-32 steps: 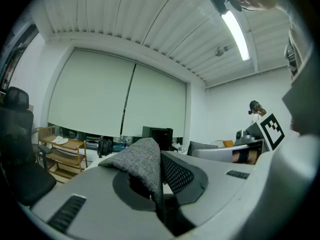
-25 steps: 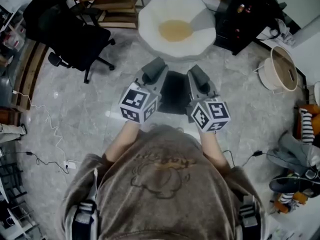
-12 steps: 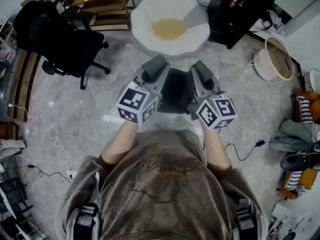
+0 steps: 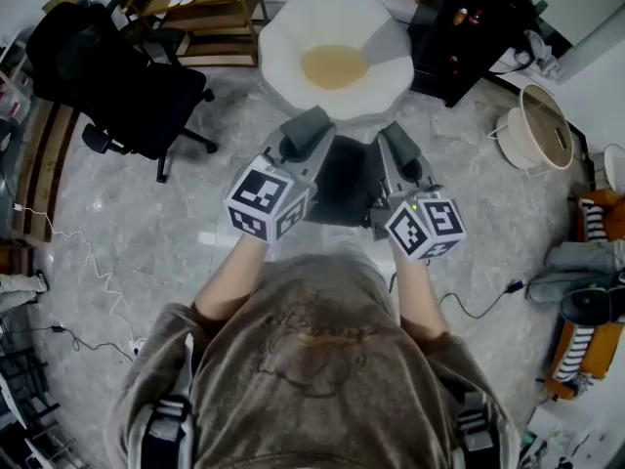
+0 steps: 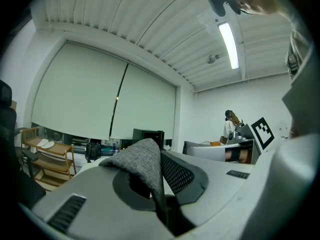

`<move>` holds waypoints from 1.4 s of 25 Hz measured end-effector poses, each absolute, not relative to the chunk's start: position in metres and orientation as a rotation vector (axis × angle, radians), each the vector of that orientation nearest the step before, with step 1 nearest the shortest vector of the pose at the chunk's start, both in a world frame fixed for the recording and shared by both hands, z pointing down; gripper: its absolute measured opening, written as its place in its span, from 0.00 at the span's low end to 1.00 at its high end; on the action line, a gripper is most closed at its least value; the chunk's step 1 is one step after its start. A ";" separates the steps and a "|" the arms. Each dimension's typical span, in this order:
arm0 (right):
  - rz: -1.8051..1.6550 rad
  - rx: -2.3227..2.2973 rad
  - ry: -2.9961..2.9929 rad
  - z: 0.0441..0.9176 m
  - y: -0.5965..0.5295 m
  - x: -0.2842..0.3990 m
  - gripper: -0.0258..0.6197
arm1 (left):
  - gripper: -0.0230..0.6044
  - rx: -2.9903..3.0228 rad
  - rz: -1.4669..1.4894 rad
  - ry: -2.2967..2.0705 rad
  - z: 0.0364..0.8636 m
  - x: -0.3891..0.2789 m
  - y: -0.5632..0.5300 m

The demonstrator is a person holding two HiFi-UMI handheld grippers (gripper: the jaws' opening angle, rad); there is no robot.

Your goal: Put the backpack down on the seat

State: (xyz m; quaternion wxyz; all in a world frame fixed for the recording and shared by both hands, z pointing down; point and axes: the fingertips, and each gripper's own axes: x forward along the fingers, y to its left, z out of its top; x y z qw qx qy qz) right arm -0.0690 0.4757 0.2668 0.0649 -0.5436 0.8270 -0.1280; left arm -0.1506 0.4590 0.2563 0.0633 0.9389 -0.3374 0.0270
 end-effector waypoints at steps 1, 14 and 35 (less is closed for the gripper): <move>-0.385 -1.636 2.498 0.268 0.471 -0.070 0.08 | 0.09 2.834 0.082 -1.019 0.258 -0.151 0.453; -0.445 -1.608 2.501 0.285 0.402 -0.060 0.08 | 0.09 2.798 0.111 -0.997 0.277 -0.138 0.385; -0.546 -1.495 2.562 0.289 0.255 -0.007 0.08 | 0.09 2.728 0.169 -1.042 0.283 -0.083 0.240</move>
